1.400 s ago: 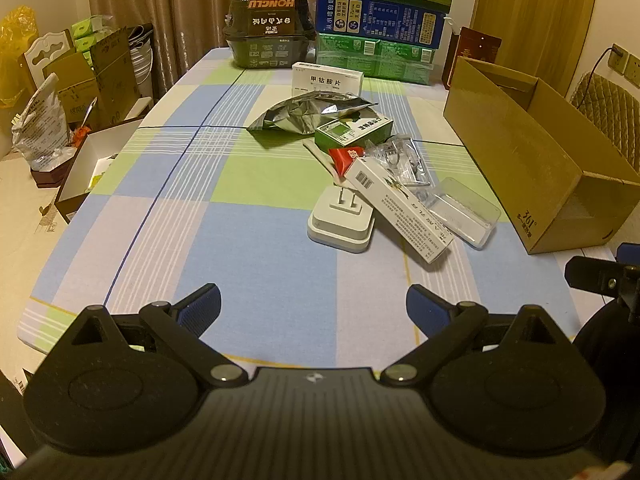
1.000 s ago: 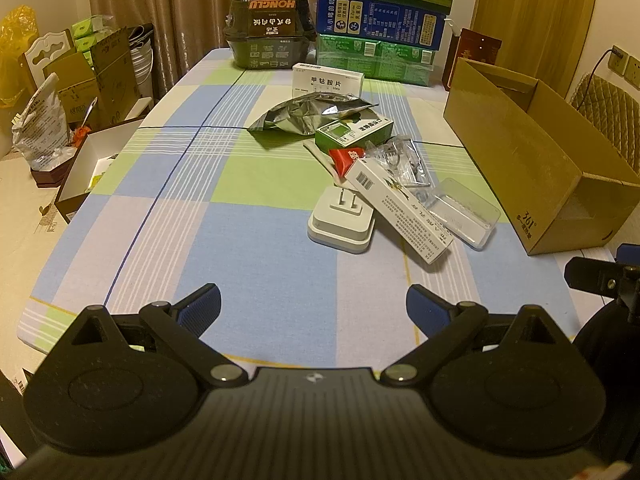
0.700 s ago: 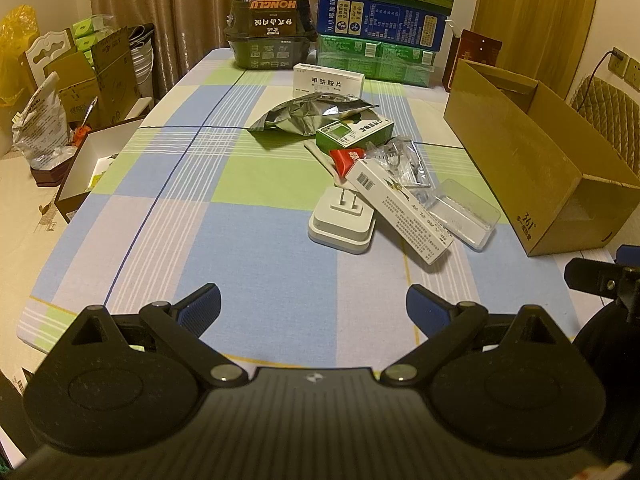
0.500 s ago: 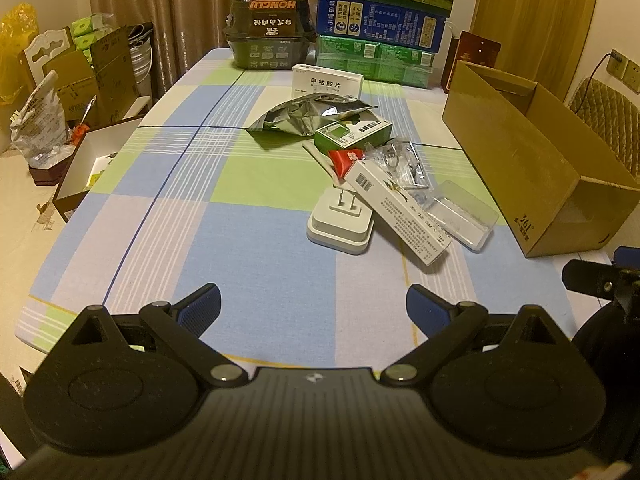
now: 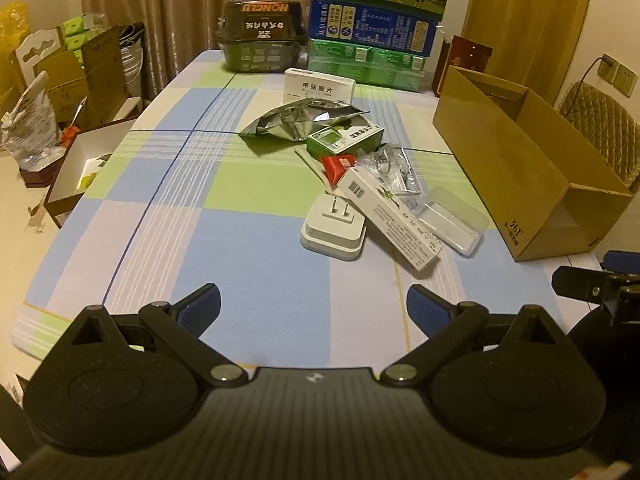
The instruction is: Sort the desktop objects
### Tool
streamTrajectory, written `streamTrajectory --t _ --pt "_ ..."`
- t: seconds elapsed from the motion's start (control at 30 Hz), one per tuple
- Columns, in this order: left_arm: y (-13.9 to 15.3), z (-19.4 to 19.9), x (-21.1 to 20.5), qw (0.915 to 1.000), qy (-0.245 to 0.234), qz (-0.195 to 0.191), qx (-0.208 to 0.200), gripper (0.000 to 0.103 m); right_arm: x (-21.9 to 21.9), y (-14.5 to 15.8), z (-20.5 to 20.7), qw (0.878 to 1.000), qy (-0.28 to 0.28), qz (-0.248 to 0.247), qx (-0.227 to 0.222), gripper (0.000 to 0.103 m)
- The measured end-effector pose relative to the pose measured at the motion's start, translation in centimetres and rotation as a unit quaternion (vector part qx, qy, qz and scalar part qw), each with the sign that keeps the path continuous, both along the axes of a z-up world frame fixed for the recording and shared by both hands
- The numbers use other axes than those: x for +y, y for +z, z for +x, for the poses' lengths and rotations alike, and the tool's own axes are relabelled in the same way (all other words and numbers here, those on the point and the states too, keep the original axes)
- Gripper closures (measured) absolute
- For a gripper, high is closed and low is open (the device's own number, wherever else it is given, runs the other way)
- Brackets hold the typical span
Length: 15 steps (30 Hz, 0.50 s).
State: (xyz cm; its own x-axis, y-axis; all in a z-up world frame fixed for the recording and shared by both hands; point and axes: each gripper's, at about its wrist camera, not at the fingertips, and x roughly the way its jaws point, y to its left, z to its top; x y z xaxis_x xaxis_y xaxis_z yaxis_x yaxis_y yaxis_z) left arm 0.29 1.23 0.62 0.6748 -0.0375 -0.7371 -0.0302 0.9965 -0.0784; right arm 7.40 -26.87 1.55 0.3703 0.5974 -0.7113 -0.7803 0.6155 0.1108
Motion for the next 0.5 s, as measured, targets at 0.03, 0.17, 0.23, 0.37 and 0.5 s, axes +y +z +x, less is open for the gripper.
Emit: streamTrajectory --t 0.03,0.17,0.23,0.37,0.5 --pt "0.0 0.1 0.1 1.0 -0.004 0.003 -0.001 0.005 0.3 -0.1 0.0 1.0 0.007 -0.003 0.001 0.002" --pt "0.1 0.9 0.4 0.9994 -0.023 0.026 -0.004 0.005 1.3 -0.5 -0.2 0.999 0.032 0.012 0.002 0.002" --pt "0.1 1.6 0.6 0.9987 -0.033 0.037 -0.002 0.004 1.7 -0.6 -0.3 0.999 0.045 0.02 0.0 0.002" --pt "0.1 2.8 1.1 0.9975 -0.048 0.052 0.004 0.004 2.7 -1.0 -0.2 0.998 0.057 0.023 0.004 0.002" --pt "0.1 4.0 1.9 0.9976 -0.046 0.053 -0.002 0.004 3.7 -1.6 0.0 0.997 0.072 0.024 0.0 0.002"
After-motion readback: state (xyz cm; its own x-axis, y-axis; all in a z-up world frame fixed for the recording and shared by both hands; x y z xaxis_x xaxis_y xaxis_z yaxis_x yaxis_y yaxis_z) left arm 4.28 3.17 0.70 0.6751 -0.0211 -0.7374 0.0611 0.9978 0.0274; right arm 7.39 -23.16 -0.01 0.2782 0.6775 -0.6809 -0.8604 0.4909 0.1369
